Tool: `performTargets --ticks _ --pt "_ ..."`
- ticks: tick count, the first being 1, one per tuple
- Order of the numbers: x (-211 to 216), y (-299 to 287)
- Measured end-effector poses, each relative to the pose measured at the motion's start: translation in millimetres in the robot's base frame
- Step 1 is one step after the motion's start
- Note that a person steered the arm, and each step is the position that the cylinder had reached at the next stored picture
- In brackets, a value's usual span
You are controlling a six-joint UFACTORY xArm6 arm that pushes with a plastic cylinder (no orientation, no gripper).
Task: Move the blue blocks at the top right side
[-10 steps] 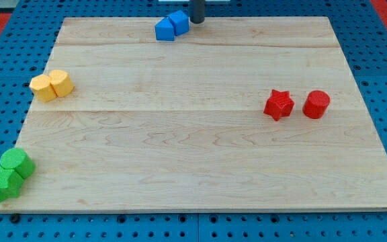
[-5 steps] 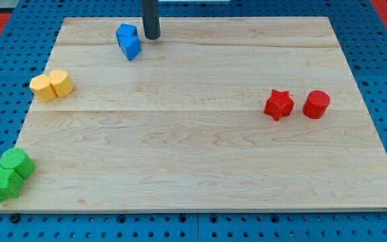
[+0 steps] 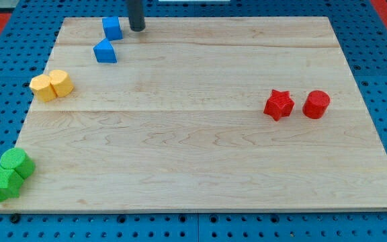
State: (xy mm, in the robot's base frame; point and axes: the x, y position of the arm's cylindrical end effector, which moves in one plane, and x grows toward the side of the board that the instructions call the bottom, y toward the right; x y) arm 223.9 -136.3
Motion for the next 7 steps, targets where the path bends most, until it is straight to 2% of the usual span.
performTargets --ticks 1,2,3,4,5,6,7 --pt "4 -51" --pt "4 -74" --pt "7 13" --pt "83 81" --pt "112 38" --pt "103 -23" --pt "64 -49"
